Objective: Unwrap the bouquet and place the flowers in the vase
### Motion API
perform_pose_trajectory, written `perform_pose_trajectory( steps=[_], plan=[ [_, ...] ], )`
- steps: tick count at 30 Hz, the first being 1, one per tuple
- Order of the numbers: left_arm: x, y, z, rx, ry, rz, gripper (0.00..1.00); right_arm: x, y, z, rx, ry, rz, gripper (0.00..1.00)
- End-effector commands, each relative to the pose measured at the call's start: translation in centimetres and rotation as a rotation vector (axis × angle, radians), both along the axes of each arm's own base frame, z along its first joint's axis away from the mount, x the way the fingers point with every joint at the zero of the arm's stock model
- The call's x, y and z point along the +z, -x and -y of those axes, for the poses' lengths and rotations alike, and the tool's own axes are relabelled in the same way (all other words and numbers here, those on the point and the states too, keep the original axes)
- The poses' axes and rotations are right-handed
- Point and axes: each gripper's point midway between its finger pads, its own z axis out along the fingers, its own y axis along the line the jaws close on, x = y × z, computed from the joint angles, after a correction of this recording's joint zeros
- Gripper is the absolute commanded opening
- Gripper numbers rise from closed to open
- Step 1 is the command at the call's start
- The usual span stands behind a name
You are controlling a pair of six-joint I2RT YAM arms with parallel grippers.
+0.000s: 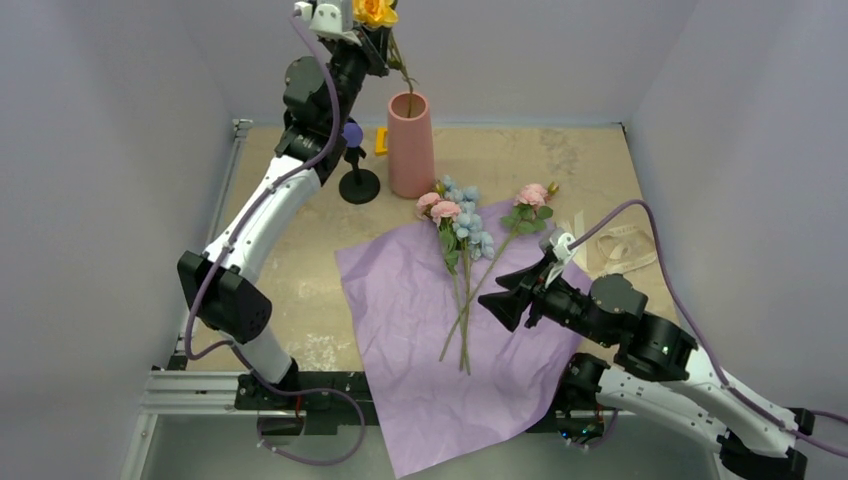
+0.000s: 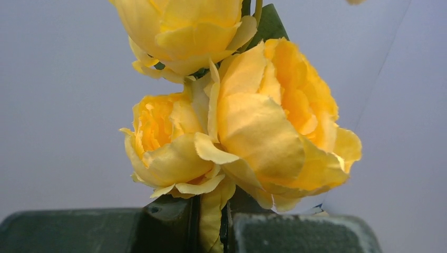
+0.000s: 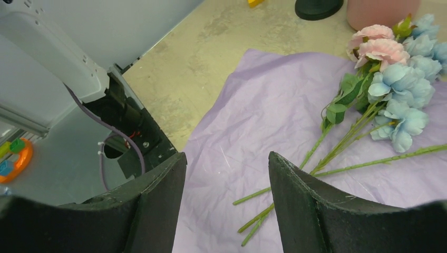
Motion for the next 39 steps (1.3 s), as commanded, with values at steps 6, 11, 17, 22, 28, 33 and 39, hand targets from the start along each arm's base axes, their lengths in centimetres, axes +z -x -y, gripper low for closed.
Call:
perform_pose_trajectory(
  steps=[6, 11, 17, 22, 28, 33, 39],
  plan=[
    [-7.9, -3.4, 1.1, -0.012, 0.022, -0.127, 0.0, 3.0, -0.3, 1.8, -0.058, -0.044, 0.072, 0.63],
    [-11.7, -4.5, 1.3, -0.002, 0.016, -0.178, 0.0, 2.4, -0.4, 1.6, -0.059, -0.032, 0.059, 0.63],
    [-14.3, -5.4, 1.4, 0.024, -0.046, -0.209, 0.0, 1.9, -0.4, 1.8, -0.068, -0.029, 0.052, 0.63],
    [-14.9, -5.5, 1.1, 0.043, -0.064, -0.218, 0.02, 1.8, -0.5, 1.9, -0.076, -0.026, 0.052, 0.63],
    [-14.1, -5.0, 0.7, 0.051, -0.058, -0.21, 0.44, 2.0, -0.6, 1.8, -0.078, -0.022, 0.052, 0.63],
    [-13.4, -4.5, 0.5, 0.049, -0.059, -0.202, 0.59, 2.4, -0.6, 2.1, -0.082, -0.026, 0.059, 0.63],
    [-11.2, -2.5, -0.6, 0.058, -0.028, -0.172, 0.71, 2.7, -0.5, 2.4, -0.089, -0.03, 0.063, 0.63]
  ],
)
